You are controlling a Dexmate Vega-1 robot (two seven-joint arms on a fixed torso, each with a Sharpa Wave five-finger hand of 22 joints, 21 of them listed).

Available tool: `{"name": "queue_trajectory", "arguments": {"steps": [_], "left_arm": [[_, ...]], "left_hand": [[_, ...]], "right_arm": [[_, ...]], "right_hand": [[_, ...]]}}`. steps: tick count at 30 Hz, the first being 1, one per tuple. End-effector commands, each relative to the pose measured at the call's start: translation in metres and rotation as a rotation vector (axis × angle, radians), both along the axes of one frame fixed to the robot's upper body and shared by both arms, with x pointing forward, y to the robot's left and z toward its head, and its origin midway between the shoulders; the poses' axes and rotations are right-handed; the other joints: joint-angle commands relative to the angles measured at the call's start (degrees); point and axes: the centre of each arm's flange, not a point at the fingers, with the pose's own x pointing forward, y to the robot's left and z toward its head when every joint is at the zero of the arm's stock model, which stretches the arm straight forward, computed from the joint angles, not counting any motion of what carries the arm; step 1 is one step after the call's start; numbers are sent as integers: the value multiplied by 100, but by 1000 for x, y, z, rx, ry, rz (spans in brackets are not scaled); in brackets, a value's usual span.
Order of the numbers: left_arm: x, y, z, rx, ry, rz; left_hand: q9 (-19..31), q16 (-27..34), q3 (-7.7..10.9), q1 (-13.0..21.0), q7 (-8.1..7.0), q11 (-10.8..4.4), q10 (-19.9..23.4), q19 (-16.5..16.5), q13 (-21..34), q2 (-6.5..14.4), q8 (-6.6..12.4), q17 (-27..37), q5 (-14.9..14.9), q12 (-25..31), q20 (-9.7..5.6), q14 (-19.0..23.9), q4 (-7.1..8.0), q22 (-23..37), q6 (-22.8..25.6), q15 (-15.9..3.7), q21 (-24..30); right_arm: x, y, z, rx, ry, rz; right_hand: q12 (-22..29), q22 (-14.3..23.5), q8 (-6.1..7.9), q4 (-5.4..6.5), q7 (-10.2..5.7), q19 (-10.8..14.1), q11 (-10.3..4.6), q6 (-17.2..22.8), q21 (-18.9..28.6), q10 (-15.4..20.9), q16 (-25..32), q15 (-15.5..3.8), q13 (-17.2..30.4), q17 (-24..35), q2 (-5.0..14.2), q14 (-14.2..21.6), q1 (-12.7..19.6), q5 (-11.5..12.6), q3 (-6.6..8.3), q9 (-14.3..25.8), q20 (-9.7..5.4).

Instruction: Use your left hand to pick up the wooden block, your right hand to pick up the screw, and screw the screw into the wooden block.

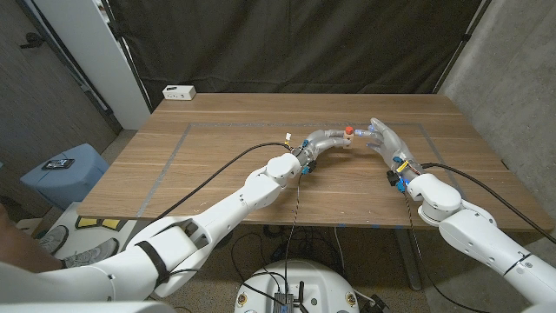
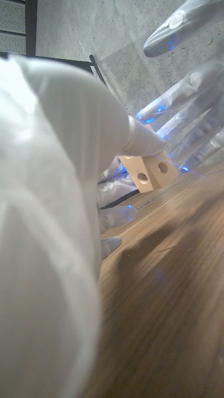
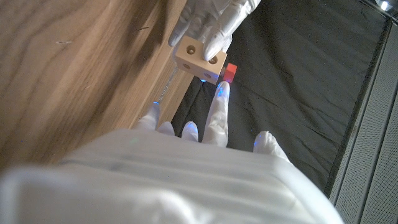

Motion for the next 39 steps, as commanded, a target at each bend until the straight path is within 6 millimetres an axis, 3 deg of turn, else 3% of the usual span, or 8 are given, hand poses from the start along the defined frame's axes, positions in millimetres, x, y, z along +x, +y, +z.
{"name": "queue_trajectory", "arguments": {"steps": [1, 11, 26, 39], "left_arm": [[-5, 2, -2, -4, -3, 2], [-12, 4, -3, -11, -17, 7], [-21, 5, -7, -1, -18, 6], [-27, 10, -9, 2, -21, 8]], "left_hand": [[6, -8, 35, 10, 6, -32, 88, 9, 32, -55, 24, 4, 0, 111, 13, 35, 21, 21, 60, -390, 34], [4, -12, 41, -6, -5, -31, 128, 6, 36, -70, 45, 3, -11, 131, 6, 49, 33, 21, 120, -399, 33], [2, -23, 71, 18, 4, -30, 149, 7, 40, -88, 41, -1, -14, 145, 4, 61, 20, 21, 119, -409, 33], [1, -36, 104, 49, 36, -30, 131, 7, 42, -98, 26, -3, -10, 143, 3, 57, 7, 21, 89, -404, 33]], "right_arm": [[1, -1, 0, 10, -19, -11], [3, 0, 1, 11, -42, -5], [4, 5, 0, 4, -49, 38], [9, 16, -2, -1, -44, 78]], "right_hand": [[-23, -2, -32, -51, -32, 27, 26, -121, 7, -80, 29, 35, 15, 21, 25, -317, 75, 11, 2, 14, 10], [-65, -2, -107, -54, -180, 42, 55, -512, -23, -194, 4, 62, 18, 38, 6, -340, 44, 3, -22, 14, 9], [-109, 2, -141, -28, -383, -120, 12, -1487, -91, -611, -56, 94, 22, 67, -8, -533, -52, 2, -80, -6, 22], [-134, 9, -114, 81, -382, -347, -29, -1904, -118, -1019, -81, 107, 25, 109, -27, -764, -228, -1, -163, -12, 33]]}}
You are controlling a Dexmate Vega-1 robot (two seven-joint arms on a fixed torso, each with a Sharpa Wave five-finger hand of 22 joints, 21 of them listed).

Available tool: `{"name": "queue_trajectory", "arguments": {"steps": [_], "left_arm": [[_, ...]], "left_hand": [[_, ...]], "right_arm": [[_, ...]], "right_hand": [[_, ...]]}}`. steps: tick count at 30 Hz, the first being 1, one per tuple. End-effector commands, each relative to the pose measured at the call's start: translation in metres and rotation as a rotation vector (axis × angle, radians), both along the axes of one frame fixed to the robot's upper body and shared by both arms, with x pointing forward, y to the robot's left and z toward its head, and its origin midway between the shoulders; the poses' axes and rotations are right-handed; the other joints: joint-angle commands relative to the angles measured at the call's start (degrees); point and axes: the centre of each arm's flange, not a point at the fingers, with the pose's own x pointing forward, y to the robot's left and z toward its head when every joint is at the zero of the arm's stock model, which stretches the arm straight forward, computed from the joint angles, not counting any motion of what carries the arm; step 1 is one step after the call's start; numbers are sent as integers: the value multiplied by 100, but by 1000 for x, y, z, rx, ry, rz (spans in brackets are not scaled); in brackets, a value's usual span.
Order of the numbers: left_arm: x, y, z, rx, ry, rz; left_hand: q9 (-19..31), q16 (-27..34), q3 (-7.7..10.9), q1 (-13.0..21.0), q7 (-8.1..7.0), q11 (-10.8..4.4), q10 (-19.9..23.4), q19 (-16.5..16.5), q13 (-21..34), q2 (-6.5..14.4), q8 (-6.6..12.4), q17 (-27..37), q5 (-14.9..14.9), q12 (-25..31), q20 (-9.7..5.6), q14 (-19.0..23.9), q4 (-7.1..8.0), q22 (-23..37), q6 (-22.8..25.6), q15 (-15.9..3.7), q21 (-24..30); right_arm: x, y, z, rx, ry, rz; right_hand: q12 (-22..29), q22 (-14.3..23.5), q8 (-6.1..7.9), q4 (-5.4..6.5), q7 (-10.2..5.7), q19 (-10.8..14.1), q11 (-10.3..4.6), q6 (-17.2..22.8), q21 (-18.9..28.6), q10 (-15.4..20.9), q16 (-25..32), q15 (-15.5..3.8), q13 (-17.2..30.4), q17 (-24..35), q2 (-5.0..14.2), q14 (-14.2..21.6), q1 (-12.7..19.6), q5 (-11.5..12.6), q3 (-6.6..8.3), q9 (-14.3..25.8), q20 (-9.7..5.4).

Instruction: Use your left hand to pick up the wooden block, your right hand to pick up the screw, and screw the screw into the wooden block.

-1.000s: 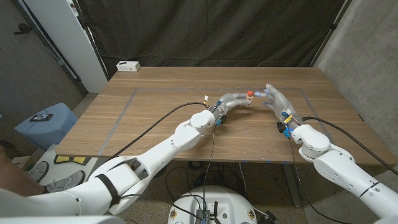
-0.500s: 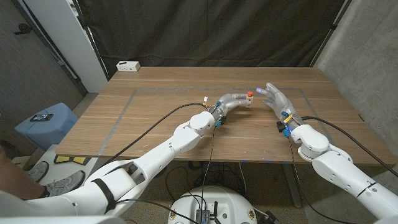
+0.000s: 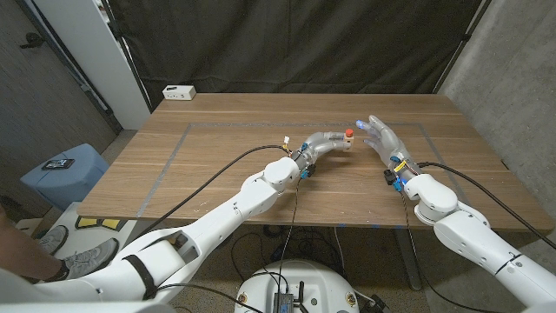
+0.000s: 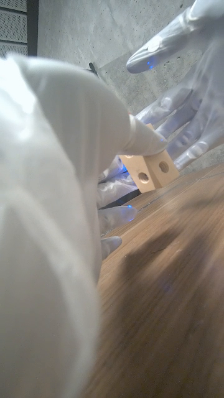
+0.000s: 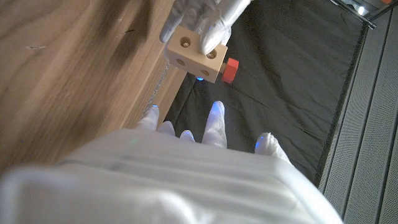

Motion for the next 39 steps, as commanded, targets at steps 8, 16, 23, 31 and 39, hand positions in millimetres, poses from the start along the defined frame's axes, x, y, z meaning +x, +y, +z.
{"name": "queue_trajectory", "arguments": {"steps": [8, 16, 23, 31, 39], "left_arm": [[-7, 5, -2, 10, -5, 6], [-6, 5, -1, 14, -7, 7], [-6, 5, -1, 12, -5, 10], [-5, 5, -1, 12, -2, 10], [-4, 6, -1, 12, 2, 9]], "left_hand": [[26, -21, 64, 42, 19, -39, 45, 7, 37, -16, -1, -3, 18, 140, 3, 31, -5, 21, 7, -379, 33], [26, -24, 81, 48, 14, -40, 36, 7, 39, -19, -4, -2, 17, 141, 3, 33, -2, 21, 1, -381, 33], [26, -26, 89, 39, -14, -40, 27, 9, 42, -26, -8, -1, 14, 140, 4, 34, 7, 21, -8, -372, 33], [26, -26, 92, 34, -29, -42, 15, 9, 44, -33, -14, 1, 9, 139, 8, 32, 13, 21, -22, -363, 33], [27, -23, 97, 41, -5, -41, 8, 5, 46, -27, -13, 5, 5, 139, 10, 24, 17, 21, -20, -368, 32]], "right_arm": [[4, 11, -4, 2, -2, 35], [4, 12, -5, 4, -5, 35], [4, 12, -8, 12, -3, 31], [3, 13, -9, 21, 0, 27], [3, 15, -11, 24, 3, 24]], "right_hand": [[22, 10, 106, 38, -15, -88, -52, 78, 4, -317, 1, 34, 12, 10, 33, -759, -65, 6, -16, 3, 14], [66, 11, 201, 29, 6, -97, -126, 359, 26, -282, 14, 6, 10, -10, 57, -750, -38, 22, 2, 2, 13], [107, 10, 264, 12, 66, -70, -185, 655, 50, -192, 35, -32, 7, -29, 70, -706, -7, 33, 17, 2, 22], [134, 9, 318, -16, 121, -29, -220, 1008, 67, -77, 49, -60, 5, -47, 97, -657, 44, 42, 47, 3, 21], [147, 5, 322, -36, 148, 3, -229, 1157, 73, 3, 56, -76, 4, -55, 104, -624, 73, 44, 62, 3, 27]]}}
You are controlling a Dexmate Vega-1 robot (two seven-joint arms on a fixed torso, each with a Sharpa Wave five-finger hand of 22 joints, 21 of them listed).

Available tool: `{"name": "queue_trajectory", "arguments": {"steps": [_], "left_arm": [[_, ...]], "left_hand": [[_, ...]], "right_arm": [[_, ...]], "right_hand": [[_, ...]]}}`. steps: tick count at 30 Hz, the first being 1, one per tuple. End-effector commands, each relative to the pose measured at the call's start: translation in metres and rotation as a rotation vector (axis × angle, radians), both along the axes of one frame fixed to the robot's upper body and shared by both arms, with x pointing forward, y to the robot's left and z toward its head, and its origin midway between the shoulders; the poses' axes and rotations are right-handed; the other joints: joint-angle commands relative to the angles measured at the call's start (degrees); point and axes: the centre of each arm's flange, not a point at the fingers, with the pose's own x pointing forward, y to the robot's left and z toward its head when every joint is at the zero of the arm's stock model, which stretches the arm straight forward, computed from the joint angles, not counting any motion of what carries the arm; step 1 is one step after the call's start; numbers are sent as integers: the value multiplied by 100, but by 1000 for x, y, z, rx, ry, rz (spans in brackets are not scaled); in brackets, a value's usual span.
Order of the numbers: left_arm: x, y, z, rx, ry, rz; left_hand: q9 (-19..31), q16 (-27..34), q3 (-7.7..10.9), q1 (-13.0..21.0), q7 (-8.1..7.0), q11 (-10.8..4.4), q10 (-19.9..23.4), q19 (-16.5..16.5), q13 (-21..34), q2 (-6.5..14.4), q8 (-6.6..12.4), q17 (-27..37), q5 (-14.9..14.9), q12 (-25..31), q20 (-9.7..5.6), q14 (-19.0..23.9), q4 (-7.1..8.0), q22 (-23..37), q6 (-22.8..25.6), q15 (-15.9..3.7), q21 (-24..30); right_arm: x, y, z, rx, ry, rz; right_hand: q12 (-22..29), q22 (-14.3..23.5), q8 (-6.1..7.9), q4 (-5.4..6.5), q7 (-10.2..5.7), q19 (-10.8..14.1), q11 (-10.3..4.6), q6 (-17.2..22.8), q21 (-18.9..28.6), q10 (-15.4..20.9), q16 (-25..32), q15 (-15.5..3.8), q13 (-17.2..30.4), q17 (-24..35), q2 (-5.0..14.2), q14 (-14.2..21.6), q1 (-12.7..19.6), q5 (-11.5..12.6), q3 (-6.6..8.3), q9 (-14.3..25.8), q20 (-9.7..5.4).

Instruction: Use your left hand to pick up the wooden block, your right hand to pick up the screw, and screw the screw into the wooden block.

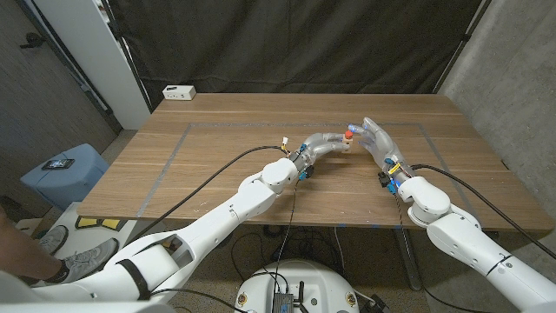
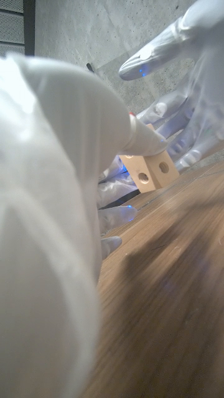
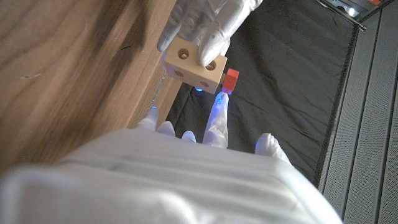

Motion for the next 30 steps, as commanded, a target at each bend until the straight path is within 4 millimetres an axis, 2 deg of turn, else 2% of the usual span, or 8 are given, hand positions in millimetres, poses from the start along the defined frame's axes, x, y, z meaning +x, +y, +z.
{"name": "queue_trajectory", "arguments": {"steps": [1, 8, 30], "left_arm": [[2, 1, 0, -1, 7, 0], [4, 2, 1, -2, 10, 1], [7, 0, 0, -3, 18, 4]], "left_hand": [[28, -1, 26, 28, 1, -41, 8, 6, 46, -16, -6, 3, 12, 140, 9, 25, 5, 21, -18, -367, 32], [28, 1, 28, 26, -7, -41, 5, 6, 48, -11, -11, 5, 10, 141, 7, 22, 11, 21, -29, -365, 32], [28, 6, 28, 16, 16, -40, 8, 3, 52, -8, -3, 11, 4, 149, 6, 16, 25, 21, -14, -378, 31]], "right_arm": [[0, 3, -3, 10, 6, -5], [0, 3, -4, 16, 12, -10], [0, 1, -7, 22, 8, -20]], "right_hand": [[40, 5, 44, -13, 7, 77, -5, 143, 54, 53, 24, -58, 19, 14, 102, -635, 74, 44, 36, 1, 22], [47, 2, 59, -29, 66, 123, -25, 336, 60, 136, 32, -69, 17, 10, 103, -597, 93, 44, 44, 3, 16], [69, -1, 69, -67, 112, 258, -80, 687, 81, 355, 54, -97, 12, 2, 106, -480, 137, 47, 63, 4, 6]]}}
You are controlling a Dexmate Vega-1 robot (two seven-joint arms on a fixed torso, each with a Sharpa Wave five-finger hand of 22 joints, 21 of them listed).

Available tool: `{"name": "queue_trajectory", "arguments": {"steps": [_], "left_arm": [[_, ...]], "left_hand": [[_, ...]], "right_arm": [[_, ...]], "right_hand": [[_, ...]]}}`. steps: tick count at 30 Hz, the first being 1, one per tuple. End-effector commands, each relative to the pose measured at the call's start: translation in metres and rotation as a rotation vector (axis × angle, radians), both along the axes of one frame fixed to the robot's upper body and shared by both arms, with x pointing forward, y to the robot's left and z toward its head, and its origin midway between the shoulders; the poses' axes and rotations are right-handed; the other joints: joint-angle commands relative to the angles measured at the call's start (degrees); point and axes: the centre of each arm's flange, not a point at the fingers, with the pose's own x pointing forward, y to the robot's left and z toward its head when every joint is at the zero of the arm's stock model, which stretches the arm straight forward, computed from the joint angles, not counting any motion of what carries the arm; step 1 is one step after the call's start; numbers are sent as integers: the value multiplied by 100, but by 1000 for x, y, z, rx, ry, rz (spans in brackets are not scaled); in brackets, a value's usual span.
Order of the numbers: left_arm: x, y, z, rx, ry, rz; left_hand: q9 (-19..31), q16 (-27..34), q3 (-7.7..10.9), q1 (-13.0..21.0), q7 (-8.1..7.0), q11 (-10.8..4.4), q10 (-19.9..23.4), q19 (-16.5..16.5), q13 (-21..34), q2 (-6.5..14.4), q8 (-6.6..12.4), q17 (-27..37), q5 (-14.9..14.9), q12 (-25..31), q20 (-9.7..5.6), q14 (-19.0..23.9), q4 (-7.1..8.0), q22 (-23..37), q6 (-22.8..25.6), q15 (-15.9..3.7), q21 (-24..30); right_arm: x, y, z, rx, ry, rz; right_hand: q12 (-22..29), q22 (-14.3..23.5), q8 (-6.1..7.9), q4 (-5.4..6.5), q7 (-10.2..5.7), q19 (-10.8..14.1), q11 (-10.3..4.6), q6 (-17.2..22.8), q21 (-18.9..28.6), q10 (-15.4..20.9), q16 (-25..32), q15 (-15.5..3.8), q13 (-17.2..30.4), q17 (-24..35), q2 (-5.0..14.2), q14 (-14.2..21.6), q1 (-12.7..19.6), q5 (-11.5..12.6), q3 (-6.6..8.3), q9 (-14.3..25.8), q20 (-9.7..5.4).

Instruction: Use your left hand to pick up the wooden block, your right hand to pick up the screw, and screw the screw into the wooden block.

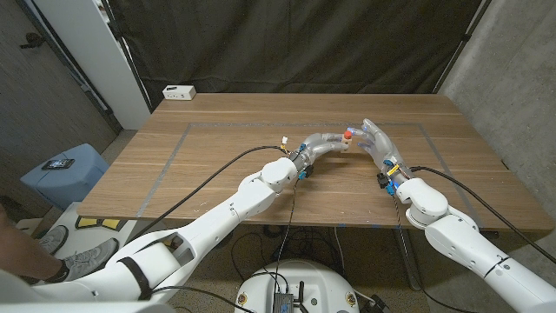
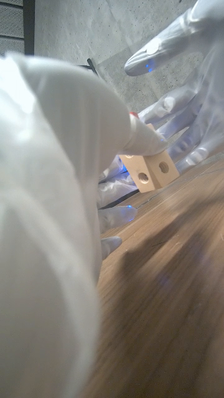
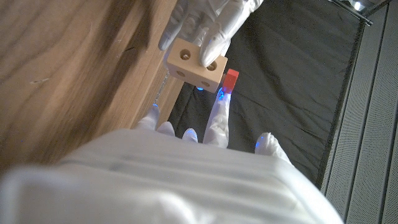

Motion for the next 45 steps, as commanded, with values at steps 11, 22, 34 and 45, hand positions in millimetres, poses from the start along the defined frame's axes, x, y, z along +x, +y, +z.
{"name": "queue_trajectory", "arguments": {"steps": [11, 22, 34, 45], "left_arm": [[1, -2, -1, -5, 6, 4], [3, -3, -1, -7, 9, 2], [5, -4, -1, -7, 12, -2], [7, -5, -1, -7, 18, -3]], "left_hand": [[29, 6, 26, 10, 29, -51, 25, 3, 51, 17, 14, 12, 4, 154, 8, 17, 34, 21, -14, -373, 32], [29, 12, 29, -7, 11, -51, 10, 6, 50, 39, 9, 20, 6, 150, 15, 15, 50, 21, -27, -366, 33], [30, 15, 23, -14, 3, -51, -3, 5, 44, 44, 5, 23, 12, 144, 18, 6, 53, 21, -41, -357, 32], [31, 17, 24, -13, 1, -50, -30, 7, 39, 68, -11, 28, 23, 134, 30, -9, 55, 21, -90, -355, 33]], "right_arm": [[-3, -3, -6, 8, 16, -7], [-8, -4, -9, 7, 28, -11], [-12, -6, -11, -3, 39, 2], [-12, -5, -11, -7, 36, 17]], "right_hand": [[19, -2, 39, -52, 24, 127, -42, 228, 42, 127, 61, -69, 9, -2, 94, -437, 75, 49, 46, 6, -18], [10, -3, 36, -61, 77, 212, -73, 369, 52, 184, 66, -83, 8, 0, 99, -395, 85, 48, 50, 7, -46], [11, -4, 47, -77, 158, 321, -91, 590, 59, 295, 70, -110, 7, 0, 103, -332, 104, 49, 59, 8, -80], [6, -4, 137, -107, 367, 438, -152, 1221, 39, 512, 65, -154, 5, -5, 126, -242, 145, 55, 83, 15, -114]]}}
